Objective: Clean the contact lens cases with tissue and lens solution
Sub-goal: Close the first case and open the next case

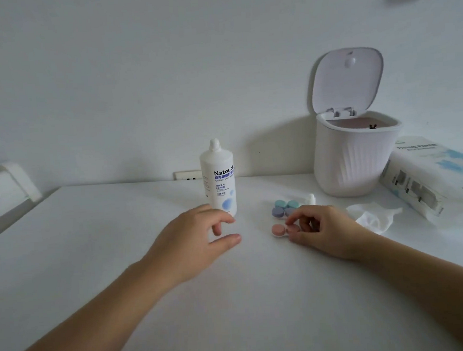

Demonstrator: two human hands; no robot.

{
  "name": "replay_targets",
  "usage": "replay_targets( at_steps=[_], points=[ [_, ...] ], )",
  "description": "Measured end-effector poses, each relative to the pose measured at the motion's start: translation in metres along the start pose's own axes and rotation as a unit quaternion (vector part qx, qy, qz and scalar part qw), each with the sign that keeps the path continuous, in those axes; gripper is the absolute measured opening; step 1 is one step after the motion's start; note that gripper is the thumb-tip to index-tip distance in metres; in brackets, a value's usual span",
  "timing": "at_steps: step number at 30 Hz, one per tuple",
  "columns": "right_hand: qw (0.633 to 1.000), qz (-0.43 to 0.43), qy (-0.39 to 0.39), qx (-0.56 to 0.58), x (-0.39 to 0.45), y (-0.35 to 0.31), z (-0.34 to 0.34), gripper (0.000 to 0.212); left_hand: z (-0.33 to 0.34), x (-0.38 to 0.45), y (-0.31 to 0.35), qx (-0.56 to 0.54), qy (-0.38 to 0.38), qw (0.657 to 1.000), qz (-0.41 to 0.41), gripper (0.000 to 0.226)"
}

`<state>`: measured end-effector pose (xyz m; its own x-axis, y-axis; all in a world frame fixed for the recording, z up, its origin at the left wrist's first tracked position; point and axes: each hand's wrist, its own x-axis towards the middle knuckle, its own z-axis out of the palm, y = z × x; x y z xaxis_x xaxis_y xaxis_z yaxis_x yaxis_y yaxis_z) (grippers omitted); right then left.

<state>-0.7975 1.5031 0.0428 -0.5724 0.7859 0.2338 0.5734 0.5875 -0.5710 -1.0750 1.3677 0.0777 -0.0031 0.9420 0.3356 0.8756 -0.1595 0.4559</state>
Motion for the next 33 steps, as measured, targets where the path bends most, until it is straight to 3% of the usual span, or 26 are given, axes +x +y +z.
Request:
replay_targets(
  at_steps=[3,5,10,16,33],
  points=[
    [1.000,-0.010,-0.014,0.006,-0.001,0.001,-0.004,0.016,0.024,0.023,0.025,-0.007,-0.101,0.995,-0.019,0.045],
    [0.999,-0.025,-0.022,0.005,-0.001,0.000,-0.005,0.018,0.038,0.037,0.035,-0.004,-0.126,0.992,-0.018,0.047],
    [0.998,-0.038,-0.027,0.031,-0.002,-0.001,-0.004,0.018,0.062,0.053,0.034,-0.046,-0.130,0.990,-0.004,0.038],
    [0.998,-0.025,-0.033,0.043,-0.002,-0.003,-0.007,0.017,0.080,0.053,0.025,-0.176,-0.092,0.980,-0.032,0.017],
    [0.999,-0.036,-0.033,0.009,-0.008,-0.012,-0.007,0.017,0.078,0.054,0.024,-0.156,-0.104,0.982,0.018,0.019]
  ],
)
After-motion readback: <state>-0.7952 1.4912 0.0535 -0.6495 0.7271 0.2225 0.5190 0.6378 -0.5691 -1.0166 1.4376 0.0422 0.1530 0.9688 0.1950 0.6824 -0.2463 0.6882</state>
